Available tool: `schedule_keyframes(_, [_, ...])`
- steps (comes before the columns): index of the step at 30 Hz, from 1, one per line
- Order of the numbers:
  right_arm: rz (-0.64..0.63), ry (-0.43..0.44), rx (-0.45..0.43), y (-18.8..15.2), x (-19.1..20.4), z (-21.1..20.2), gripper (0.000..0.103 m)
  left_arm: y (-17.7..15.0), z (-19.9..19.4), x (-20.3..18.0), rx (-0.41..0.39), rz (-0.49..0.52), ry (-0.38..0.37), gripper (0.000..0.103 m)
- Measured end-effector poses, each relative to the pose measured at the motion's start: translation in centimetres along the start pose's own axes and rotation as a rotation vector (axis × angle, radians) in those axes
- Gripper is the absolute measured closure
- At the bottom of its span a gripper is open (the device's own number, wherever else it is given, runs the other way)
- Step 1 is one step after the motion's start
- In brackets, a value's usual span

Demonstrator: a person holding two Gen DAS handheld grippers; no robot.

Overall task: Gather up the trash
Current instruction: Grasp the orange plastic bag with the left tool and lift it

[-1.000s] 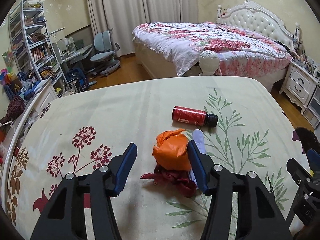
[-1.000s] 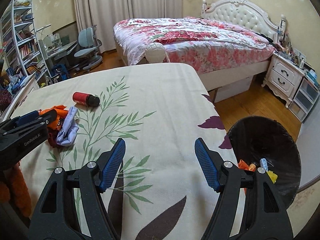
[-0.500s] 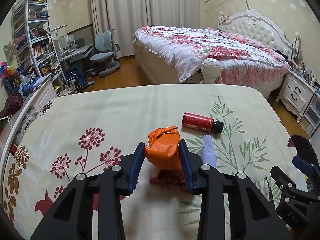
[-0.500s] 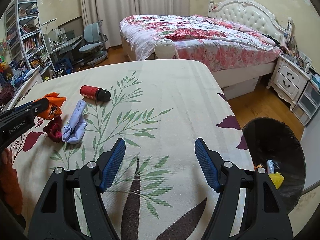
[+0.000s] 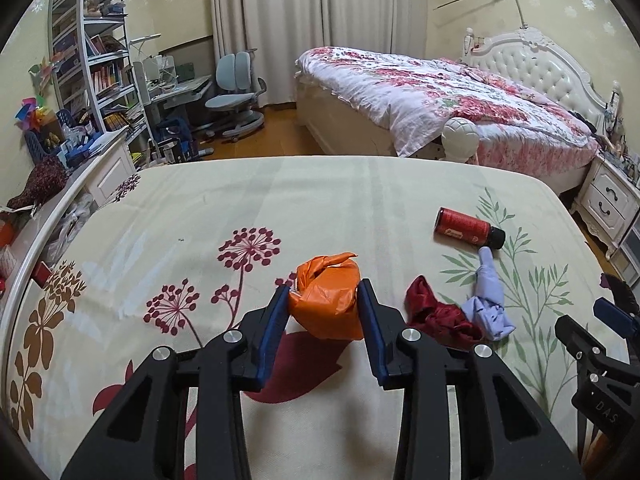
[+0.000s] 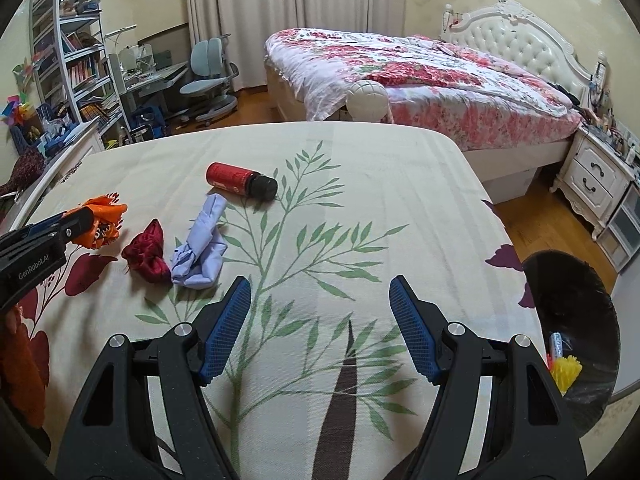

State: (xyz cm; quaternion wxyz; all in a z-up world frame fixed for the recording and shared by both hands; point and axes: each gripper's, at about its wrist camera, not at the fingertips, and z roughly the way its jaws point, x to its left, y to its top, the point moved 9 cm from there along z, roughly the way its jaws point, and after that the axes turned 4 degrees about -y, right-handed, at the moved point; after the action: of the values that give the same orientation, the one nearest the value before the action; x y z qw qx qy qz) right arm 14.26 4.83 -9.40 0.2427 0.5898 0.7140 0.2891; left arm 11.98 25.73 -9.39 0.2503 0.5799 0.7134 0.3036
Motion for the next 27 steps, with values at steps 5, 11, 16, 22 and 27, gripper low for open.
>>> schedule_keyframes(5, [-0.027,0.022,-0.005,0.6,2.0,0.1,0.033,-1.1,0.3,1.6,0.015,-0.015,0.008,0.065])
schedule_keyframes(11, [-0.052,0.051,0.002,1.5,4.3,0.9,0.033,-1.5,0.6,2.3,0.027,-0.03,0.006,0.064])
schedule_keyframes(16, [-0.071,0.059,0.016,2.0,5.6,2.0,0.033,-1.8,1.1,3.1,0.049,-0.049,-0.004,0.055])
schedule_keyframes(22, [-0.082,0.074,0.049,1.8,6.8,3.3,0.039,-1.7,1.9,3.4,0.074,-0.051,-0.019,0.047])
schedule_keyframes(27, [-0.086,0.098,0.062,1.6,7.2,3.4,0.045,-2.1,2.4,3.2,0.087,-0.038,-0.032,0.057])
